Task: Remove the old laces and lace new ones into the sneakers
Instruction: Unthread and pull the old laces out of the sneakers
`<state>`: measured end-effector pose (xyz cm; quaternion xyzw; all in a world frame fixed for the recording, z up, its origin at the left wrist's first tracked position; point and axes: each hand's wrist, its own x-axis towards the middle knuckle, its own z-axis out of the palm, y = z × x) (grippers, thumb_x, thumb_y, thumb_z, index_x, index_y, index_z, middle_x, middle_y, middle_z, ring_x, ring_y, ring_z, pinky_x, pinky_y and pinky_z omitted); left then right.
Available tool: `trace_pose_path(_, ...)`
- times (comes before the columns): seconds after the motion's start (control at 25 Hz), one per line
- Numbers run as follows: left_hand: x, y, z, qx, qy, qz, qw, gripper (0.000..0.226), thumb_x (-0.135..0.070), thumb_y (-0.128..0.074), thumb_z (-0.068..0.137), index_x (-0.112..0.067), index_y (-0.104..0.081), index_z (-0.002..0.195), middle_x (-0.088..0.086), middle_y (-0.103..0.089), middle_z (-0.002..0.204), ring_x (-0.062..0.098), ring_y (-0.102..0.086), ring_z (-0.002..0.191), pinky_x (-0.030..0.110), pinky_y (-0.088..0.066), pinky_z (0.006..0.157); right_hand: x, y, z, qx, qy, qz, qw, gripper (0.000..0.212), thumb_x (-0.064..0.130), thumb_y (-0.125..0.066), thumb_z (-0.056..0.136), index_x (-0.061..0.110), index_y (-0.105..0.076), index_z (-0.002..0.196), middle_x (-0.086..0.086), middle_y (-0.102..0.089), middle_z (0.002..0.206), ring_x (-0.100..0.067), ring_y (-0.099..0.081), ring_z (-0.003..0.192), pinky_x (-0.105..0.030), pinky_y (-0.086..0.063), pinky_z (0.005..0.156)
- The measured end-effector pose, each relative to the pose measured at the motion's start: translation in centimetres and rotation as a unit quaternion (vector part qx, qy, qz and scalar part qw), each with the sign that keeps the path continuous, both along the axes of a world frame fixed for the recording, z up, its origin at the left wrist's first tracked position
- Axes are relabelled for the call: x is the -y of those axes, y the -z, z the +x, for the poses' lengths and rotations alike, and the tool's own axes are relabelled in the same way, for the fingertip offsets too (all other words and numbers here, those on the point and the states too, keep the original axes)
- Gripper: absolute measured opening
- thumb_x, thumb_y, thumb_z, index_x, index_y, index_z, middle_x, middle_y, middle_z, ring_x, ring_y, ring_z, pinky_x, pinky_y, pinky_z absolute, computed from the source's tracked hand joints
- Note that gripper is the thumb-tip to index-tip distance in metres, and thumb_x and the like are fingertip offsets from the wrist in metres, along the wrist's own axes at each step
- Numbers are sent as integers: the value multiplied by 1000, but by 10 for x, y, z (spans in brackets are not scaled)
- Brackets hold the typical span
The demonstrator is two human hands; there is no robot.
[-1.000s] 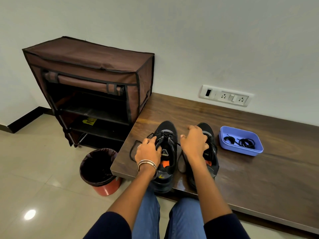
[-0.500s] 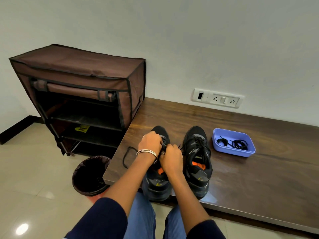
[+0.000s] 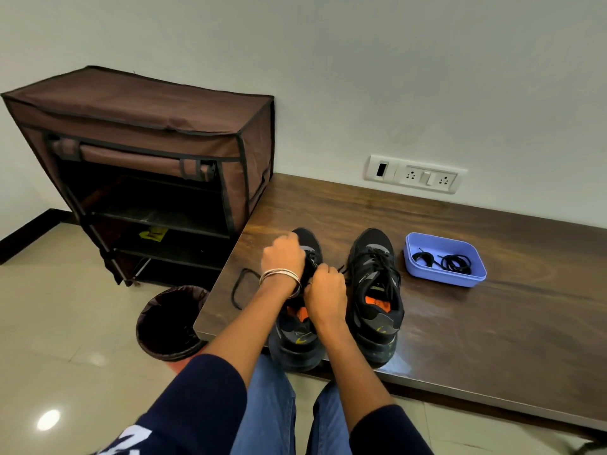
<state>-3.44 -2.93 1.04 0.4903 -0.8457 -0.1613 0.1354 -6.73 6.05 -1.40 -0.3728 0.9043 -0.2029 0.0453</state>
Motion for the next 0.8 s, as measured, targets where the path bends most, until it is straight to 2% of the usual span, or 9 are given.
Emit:
trace_pose_path(0.04,12,4,4,-84,-97,84,988,23,-18,-48,93,-3,-60,106,18,-62,109,40,-65,93,42,-54,79,0,0,1,2,0,5,1000,28,7,-48,93,0,-50,120,-17,-55,123,-33,-48,118,-36,-44,89)
trace_pose_path(0.08,23,9,10,-177,-180,181,950,21,-16,-51,90,-1,-61,100,19,-63,106,39,-68,81,43,-58,73,1,0,2,4,0,9,1000,29,6,-48,93,0,-50,121,-17,-55,124,-33,-46,120,-36,-44,90)
trace_pose_path(0.16,28,14,19,-272,-237,290,887,21,-12,-52,84,-5,-63,100,18,-63,110,38,-70,72,46,-59,65,2,-1,4,3,-1,15,1000,29,4,-47,94,0,-49,123,-17,-55,125,-33,-45,121,-36,-44,90)
trace_pose_path(0.24,20,6,20,-219,-146,217,940,32,-13,-53,80,-18,-64,109,7,-58,118,35,-64,96,43,-56,82,2,-1,6,-2,1,17,1000,28,3,-46,95,0,-49,122,-16,-56,124,-32,-45,121,-36,-45,88)
trace_pose_path(0.32,12,-1,17,-114,-20,38,993,31,-15,-55,82,-26,-66,109,0,-53,119,29,-49,113,42,-46,92,1,-1,6,-4,-2,20,1000,27,3,-45,95,0,-49,122,-16,-56,123,-32,-45,120,-36,-45,87)
trace_pose_path(0.4,3,-12,10,-3,80,-90,993,24,-21,-54,89,-26,-67,108,-1,-53,118,27,-42,118,42,-39,94,0,-1,7,-5,-3,21,1000,27,3,-44,95,0,-49,121,-17,-56,123,-32,-45,121,-37,-45,88)
trace_pose_path(0.52,-6,-6,2,148,113,-116,976,23,-26,-51,95,-20,-65,111,3,-55,124,28,-40,125,46,-35,97,0,-1,7,-6,-5,19,1000,26,4,-38,98,1,-49,121,-17,-56,124,-32,-44,121,-37,-44,87)
trace_pose_path(0.72,-19,-11,-3,172,122,-120,970,24,-18,-45,98,-14,-60,116,9,-54,125,33,-49,118,45,-41,93,0,1,5,-5,2,13,1000,23,7,-38,100,4,-50,119,-15,-57,123,-31,-44,122,-35,-45,83)
trace_pose_path(0.8,-16,-13,0,121,83,-66,987,27,-18,-43,98,-8,-56,120,12,-50,128,37,-54,112,44,-45,86,0,2,6,-6,3,18,1000,24,5,-39,99,3,-50,119,-16,-58,122,-32,-44,121,-37,-46,84)
